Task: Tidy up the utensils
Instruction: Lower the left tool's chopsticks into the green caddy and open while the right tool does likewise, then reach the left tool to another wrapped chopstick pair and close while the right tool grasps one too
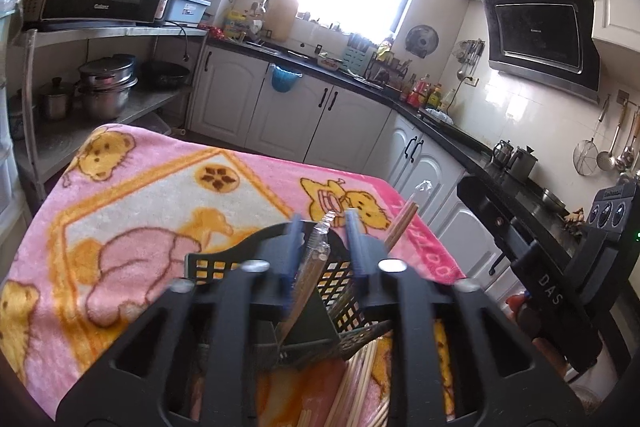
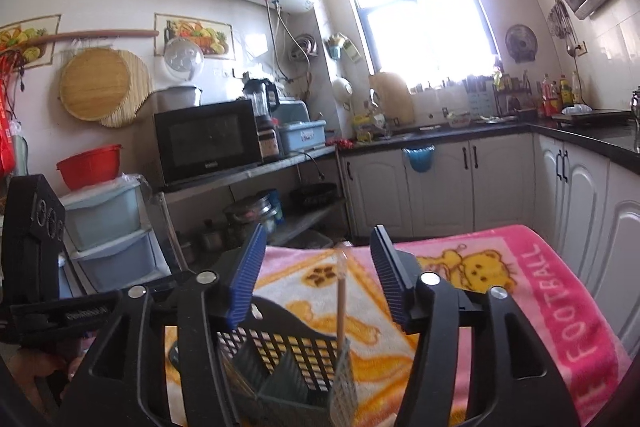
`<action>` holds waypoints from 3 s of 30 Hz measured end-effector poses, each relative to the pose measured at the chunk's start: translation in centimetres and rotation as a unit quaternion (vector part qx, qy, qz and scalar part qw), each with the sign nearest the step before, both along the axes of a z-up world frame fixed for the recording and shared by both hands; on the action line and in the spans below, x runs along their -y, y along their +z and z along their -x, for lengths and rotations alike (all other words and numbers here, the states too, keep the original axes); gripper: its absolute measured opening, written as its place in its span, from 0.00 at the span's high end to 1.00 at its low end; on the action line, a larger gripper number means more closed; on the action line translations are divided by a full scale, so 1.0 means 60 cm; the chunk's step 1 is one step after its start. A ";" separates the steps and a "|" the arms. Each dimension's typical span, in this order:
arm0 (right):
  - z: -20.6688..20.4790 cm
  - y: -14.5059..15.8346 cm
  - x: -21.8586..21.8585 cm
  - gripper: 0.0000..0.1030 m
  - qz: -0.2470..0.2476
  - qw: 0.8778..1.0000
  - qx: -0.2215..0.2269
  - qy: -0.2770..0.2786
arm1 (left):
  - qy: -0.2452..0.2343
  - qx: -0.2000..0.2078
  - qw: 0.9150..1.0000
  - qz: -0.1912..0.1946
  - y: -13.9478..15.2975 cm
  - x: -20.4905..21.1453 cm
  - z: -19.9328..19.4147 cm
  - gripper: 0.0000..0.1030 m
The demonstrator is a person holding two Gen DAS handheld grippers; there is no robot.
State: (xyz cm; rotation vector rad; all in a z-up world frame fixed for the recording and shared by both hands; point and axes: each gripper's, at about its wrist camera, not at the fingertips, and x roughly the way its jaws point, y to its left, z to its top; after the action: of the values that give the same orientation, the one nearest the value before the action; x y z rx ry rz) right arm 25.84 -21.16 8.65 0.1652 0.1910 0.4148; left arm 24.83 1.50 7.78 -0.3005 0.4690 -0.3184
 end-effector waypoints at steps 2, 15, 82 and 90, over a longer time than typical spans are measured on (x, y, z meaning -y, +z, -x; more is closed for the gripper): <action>0.002 -0.003 0.005 0.47 0.004 1.000 -0.012 0.000 | 0.004 0.000 1.000 -0.002 -0.001 -0.001 0.006 0.71; 0.034 -0.009 0.012 0.40 0.029 0.998 -0.050 -0.005 | 0.031 0.011 0.999 0.001 0.007 -0.026 0.053 0.31; 0.108 -0.193 0.069 0.46 0.096 0.966 -0.240 0.013 | -0.017 -0.136 0.989 -0.048 -0.173 0.048 0.116 0.29; 0.064 -0.235 0.065 0.49 0.097 0.953 -0.286 0.021 | -0.036 -0.177 0.983 -0.038 -0.206 0.057 0.097 0.47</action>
State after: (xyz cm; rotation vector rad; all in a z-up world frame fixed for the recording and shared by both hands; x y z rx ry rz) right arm 21.99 -25.04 -5.43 0.0837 0.8057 0.3803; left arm 18.98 -1.94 -4.59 -0.2673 0.8412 -0.3173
